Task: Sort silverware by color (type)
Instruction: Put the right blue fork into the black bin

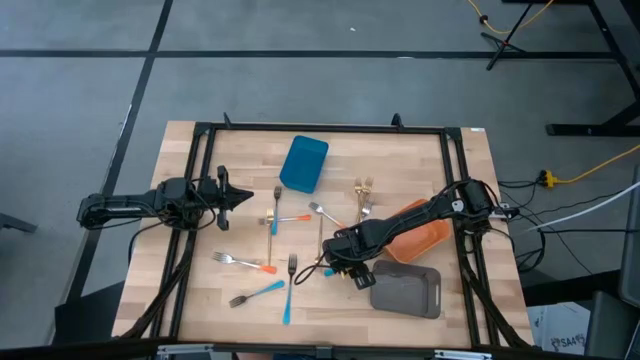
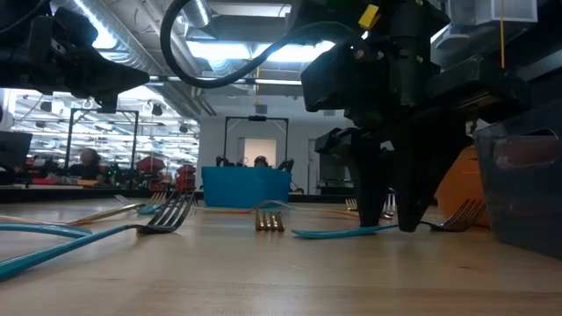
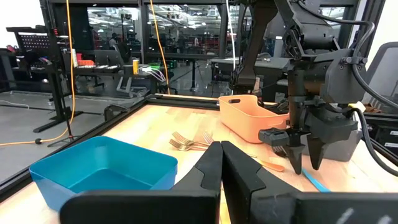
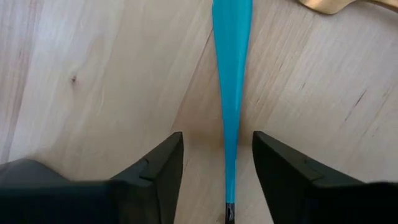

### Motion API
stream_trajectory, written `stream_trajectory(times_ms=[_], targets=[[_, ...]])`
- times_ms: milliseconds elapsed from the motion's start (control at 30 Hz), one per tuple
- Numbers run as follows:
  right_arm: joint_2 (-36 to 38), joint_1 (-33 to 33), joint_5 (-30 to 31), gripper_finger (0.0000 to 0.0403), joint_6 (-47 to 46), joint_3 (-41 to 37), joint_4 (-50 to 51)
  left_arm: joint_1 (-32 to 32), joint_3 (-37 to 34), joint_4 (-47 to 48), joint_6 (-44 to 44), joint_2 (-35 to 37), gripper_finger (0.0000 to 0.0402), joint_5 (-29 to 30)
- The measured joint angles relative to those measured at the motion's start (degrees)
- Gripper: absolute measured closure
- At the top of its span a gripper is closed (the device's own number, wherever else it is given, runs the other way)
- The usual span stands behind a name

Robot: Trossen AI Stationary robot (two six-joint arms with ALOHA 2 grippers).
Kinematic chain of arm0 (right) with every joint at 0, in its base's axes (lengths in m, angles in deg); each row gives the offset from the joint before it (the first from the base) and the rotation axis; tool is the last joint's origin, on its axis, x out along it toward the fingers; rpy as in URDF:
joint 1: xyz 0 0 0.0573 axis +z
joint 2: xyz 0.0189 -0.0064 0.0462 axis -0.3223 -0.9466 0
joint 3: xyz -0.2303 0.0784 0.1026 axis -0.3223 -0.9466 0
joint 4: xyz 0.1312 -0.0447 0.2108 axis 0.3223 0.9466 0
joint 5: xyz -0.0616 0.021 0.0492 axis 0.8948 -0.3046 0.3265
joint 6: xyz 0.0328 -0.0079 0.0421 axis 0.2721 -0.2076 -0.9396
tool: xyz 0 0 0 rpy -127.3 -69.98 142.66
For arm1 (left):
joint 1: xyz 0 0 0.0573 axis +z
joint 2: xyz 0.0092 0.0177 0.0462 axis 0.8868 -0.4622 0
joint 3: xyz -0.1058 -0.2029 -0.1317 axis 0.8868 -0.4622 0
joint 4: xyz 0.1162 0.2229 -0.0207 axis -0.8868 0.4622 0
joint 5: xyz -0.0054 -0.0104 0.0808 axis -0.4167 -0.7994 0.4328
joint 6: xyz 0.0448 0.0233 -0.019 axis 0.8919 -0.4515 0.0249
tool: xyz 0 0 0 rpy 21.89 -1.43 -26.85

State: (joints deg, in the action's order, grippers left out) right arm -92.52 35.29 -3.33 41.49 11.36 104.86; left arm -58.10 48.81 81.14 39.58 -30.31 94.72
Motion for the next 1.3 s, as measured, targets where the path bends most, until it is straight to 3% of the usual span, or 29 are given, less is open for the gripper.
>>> stream_trajectory(times_ms=[567,1300], targets=[[0.0,0.0,0.9,0.0285,0.0,0.0,-0.1,0.0,0.0,0.0,0.0,0.0,0.0401,0.0],[-1.5,-0.8,-1.6,0.0292,0.0,0.0,-1.0,0.0,0.0,0.0,0.0,0.0,0.0401,0.0]])
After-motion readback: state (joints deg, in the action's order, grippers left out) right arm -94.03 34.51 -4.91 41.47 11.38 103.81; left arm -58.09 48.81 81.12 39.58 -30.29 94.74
